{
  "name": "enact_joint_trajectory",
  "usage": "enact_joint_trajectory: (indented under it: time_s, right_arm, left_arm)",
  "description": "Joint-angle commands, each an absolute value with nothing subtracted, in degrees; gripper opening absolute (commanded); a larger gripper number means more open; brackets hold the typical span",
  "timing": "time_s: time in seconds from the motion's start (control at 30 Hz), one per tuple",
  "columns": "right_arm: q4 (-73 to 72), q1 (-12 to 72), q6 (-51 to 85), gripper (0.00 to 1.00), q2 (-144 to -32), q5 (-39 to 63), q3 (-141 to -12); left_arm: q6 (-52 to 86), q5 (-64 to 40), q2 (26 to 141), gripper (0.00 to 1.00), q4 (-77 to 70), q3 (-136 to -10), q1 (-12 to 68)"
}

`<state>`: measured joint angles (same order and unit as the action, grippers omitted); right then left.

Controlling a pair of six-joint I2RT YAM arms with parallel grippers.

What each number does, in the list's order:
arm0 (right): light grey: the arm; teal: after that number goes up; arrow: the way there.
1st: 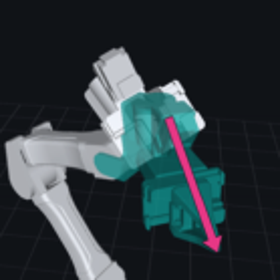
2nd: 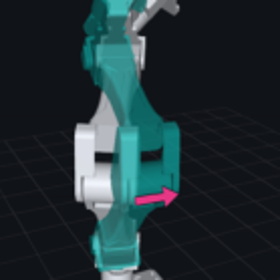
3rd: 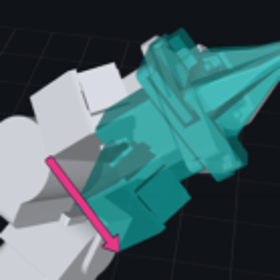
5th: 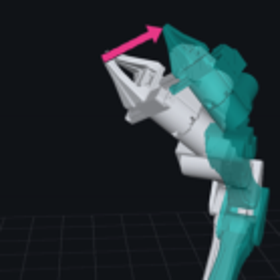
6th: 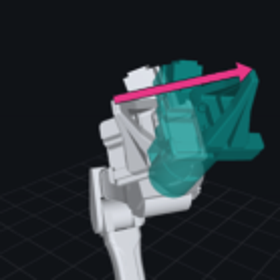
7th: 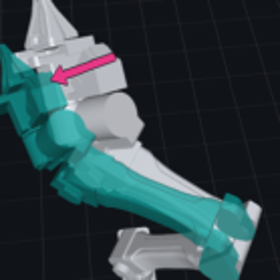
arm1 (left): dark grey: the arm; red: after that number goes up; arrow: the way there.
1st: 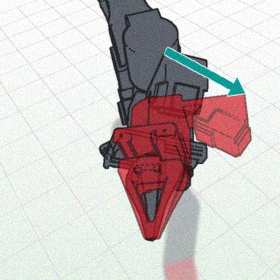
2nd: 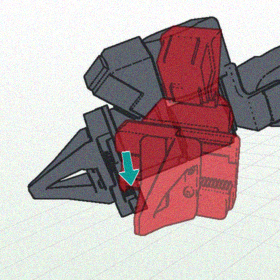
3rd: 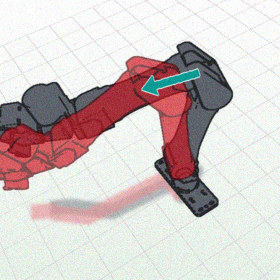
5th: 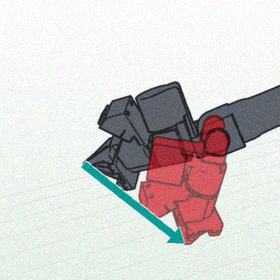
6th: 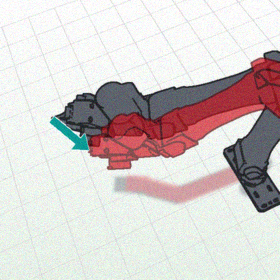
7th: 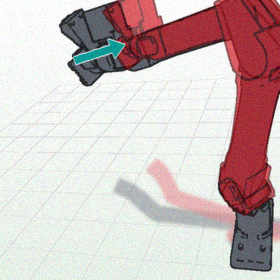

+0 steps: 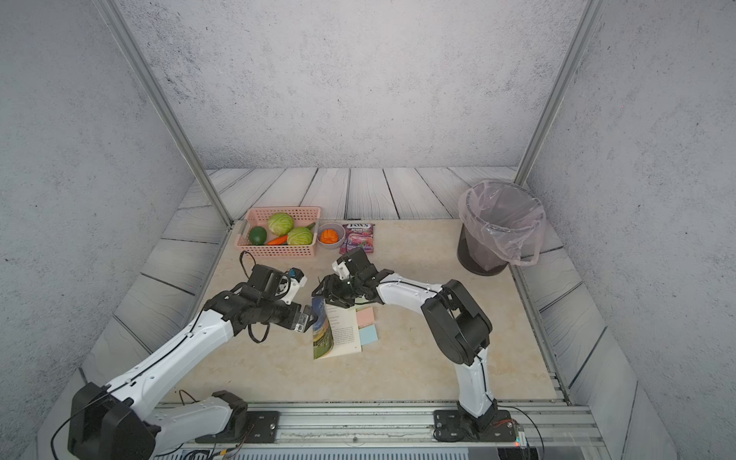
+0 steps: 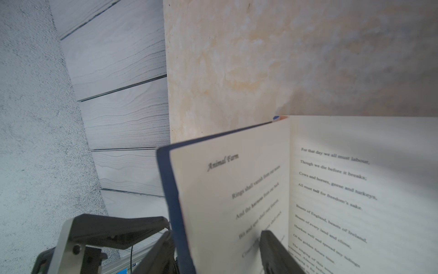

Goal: Peel off the used sticky note
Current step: Open the book at the center of the board.

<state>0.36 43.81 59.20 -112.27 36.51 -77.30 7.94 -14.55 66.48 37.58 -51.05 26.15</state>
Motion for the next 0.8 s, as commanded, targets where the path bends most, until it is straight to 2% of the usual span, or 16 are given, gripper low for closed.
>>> enact_joint_trajectory:
  time_s: [0.0,0.3,0.77]
  right_arm:
    - [-1.7,44.5,60.4,0.62,-111.8,36.5,-77.9]
    - [-1.3,45.6,60.5,0.62,-114.0,35.7,-79.4]
    - [-2.2,46.4,61.2,0.62,-115.3,35.3,-79.9]
  left_arm:
    - [9.9,-14.6,67.2,0.98,39.1,-52.3,26.5]
    - [12.7,-18.1,68.4,0.98,38.8,-53.9,26.5]
    - [15.1,-15.0,74.0,0.98,37.0,-55.2,26.5]
